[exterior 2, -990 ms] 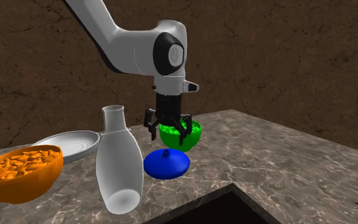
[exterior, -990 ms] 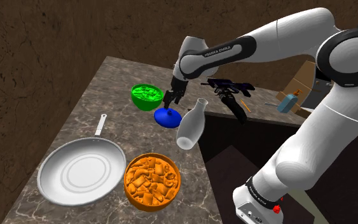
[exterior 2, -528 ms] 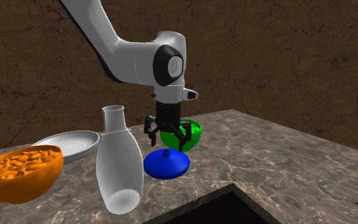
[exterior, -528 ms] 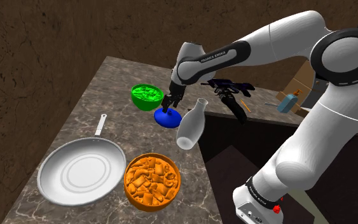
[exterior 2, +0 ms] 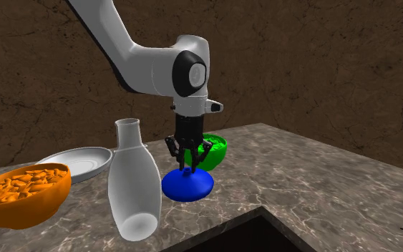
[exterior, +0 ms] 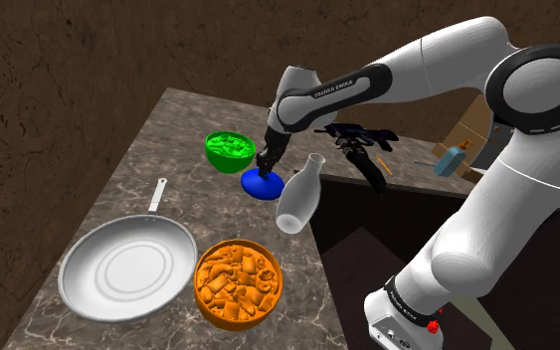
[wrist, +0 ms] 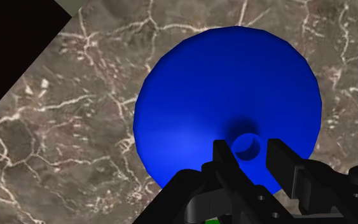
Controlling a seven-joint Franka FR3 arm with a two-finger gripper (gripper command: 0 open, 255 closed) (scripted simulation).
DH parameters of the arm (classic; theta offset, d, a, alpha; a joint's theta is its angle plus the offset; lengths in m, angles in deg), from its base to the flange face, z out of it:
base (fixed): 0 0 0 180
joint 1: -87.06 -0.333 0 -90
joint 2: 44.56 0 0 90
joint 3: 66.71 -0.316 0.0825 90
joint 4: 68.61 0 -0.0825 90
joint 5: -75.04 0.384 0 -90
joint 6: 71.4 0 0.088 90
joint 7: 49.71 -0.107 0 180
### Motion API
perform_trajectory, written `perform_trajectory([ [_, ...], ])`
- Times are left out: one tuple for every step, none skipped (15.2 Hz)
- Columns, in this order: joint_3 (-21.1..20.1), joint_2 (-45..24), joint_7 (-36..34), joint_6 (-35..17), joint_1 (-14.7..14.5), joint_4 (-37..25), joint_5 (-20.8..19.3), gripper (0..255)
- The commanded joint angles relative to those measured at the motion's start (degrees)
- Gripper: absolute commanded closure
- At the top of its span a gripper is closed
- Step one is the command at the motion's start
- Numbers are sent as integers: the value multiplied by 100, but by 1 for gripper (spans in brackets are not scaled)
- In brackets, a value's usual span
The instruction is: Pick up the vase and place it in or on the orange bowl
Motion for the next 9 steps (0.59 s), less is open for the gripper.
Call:
perform_trajectory([
  [0,-1,0,0,0,1,0,255],
  [0,-1,0,0,0,1,0,255],
  [0,-1,0,0,0,0,0,255],
  [0,-1,0,0,0,0,0,255],
  [0,-1,0,0,0,0,0,255],
  [0,-1,0,-1,0,1,0,255],
  [0,47,-4,72,1,-23,-1,255],
  [1,95,-8,146,2,-49,-2,255],
  [1,140,-12,220,3,-79,-2,255],
])
